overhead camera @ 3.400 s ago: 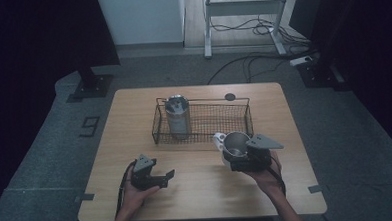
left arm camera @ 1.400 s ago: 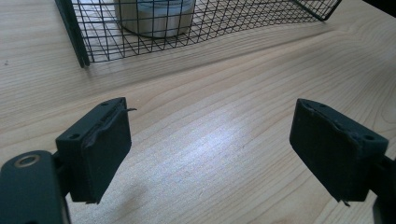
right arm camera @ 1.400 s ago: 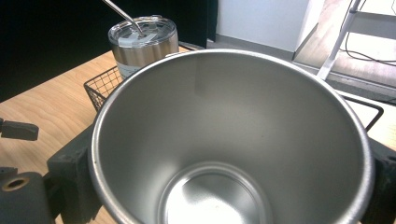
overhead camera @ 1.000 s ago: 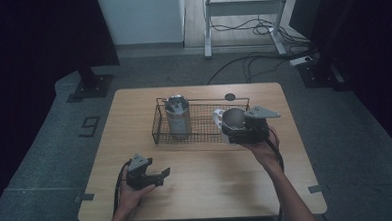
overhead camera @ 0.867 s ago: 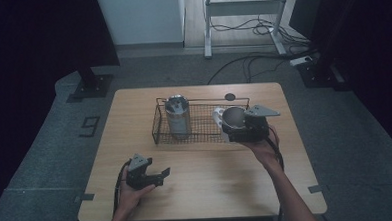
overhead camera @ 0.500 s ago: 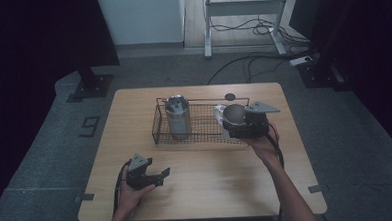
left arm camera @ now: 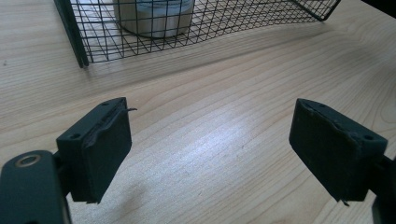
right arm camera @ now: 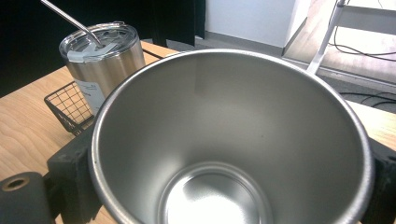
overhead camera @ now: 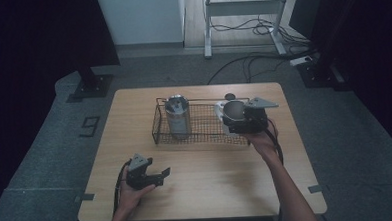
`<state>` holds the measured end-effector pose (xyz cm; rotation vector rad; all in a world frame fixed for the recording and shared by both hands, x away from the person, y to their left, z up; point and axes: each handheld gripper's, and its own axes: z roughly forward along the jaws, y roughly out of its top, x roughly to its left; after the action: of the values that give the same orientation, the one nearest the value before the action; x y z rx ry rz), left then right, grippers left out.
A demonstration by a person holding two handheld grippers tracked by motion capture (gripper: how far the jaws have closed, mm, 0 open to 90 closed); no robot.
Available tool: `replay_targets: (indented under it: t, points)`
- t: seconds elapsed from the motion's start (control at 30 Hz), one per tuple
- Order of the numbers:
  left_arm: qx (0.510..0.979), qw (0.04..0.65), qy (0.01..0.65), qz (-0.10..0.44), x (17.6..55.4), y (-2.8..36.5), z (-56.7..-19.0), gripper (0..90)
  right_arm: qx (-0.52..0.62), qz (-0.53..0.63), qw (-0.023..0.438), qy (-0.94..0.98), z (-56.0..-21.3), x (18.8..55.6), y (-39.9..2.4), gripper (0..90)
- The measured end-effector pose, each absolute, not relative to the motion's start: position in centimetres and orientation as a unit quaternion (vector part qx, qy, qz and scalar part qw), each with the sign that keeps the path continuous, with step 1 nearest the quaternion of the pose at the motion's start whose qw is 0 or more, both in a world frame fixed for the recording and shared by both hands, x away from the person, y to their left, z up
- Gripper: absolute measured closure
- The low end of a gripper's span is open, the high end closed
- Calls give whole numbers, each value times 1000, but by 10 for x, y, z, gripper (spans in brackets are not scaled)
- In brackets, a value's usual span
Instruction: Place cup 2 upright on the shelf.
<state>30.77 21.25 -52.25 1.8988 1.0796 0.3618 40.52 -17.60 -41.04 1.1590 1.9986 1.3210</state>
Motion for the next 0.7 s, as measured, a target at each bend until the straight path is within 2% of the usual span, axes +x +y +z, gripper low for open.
replay_targets:
  t: [0.7]
  points:
    - [768,449,433,144,307,210,-522,133,432,469,236,734,-413,427,-174,65]
